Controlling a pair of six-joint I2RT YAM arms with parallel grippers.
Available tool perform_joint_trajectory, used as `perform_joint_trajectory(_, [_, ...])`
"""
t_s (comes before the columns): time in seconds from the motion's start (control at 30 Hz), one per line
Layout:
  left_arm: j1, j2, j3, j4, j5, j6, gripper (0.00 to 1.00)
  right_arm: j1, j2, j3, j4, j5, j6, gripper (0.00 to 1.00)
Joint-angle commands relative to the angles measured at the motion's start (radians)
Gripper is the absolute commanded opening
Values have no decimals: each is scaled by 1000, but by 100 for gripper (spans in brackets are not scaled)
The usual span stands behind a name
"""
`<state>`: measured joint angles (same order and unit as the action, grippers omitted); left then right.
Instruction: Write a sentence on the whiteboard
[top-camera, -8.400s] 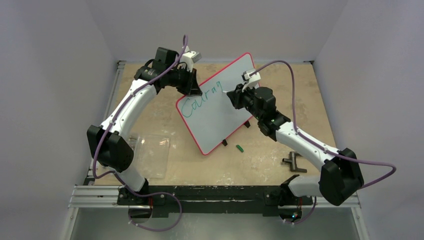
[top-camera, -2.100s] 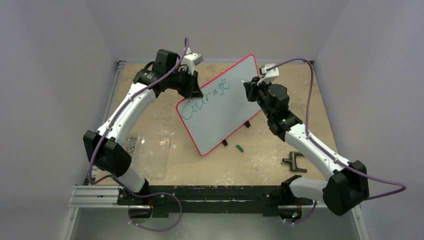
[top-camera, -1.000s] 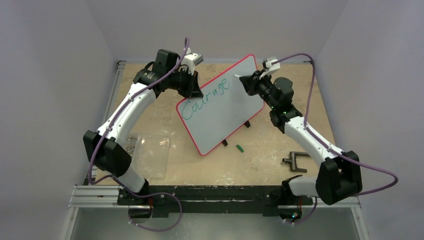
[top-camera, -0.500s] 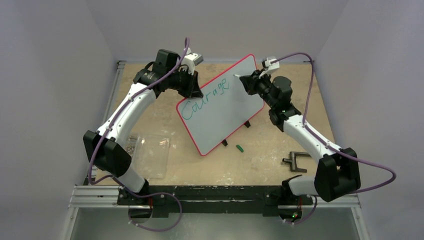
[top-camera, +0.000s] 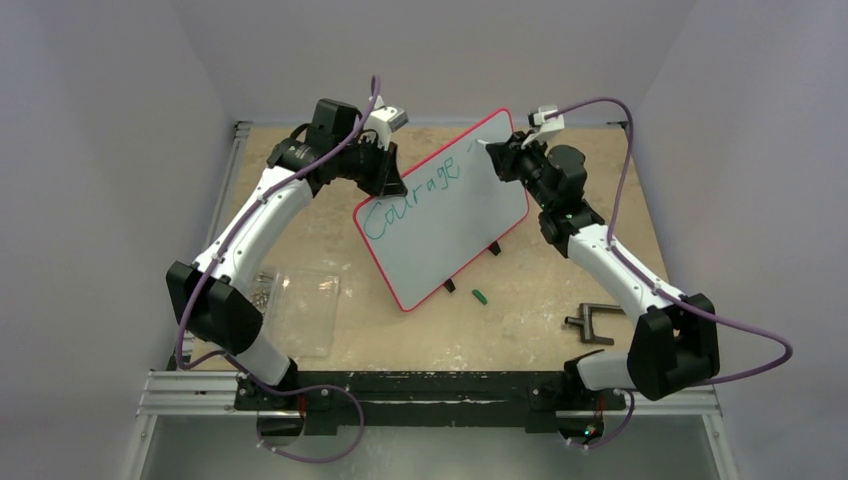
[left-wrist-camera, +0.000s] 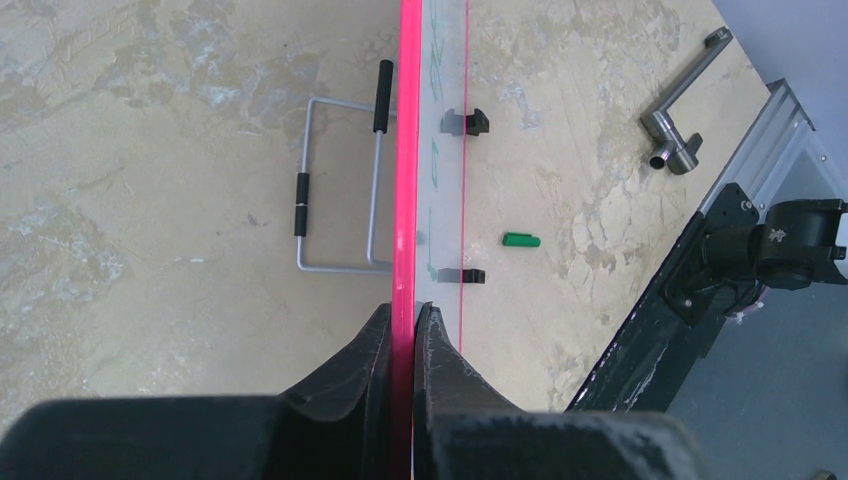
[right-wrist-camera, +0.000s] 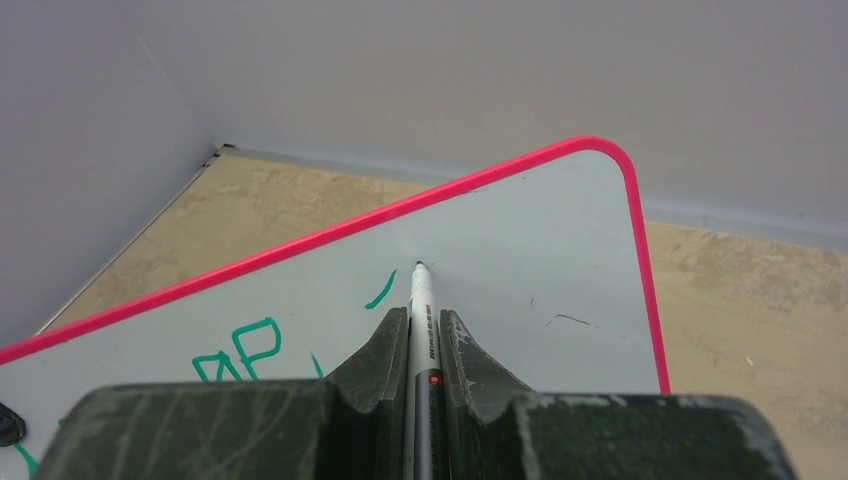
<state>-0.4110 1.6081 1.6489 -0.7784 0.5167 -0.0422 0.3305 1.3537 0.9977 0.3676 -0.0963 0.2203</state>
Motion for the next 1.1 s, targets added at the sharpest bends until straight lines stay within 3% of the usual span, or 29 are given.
perform_joint_trajectory(0.0, [0, -13, 5, -35, -181, 79, 0, -7, -39, 36, -3, 11, -17, 0])
perform_joint_trajectory(0.3, [0, -11, 5, -35, -180, 77, 0, -6, -85, 24, 0, -43, 4, 0])
perform_joint_trajectory(1.07, [-2, -10, 6, -35, -178, 79, 0, -5, 9, 74, 23, -109, 51, 0])
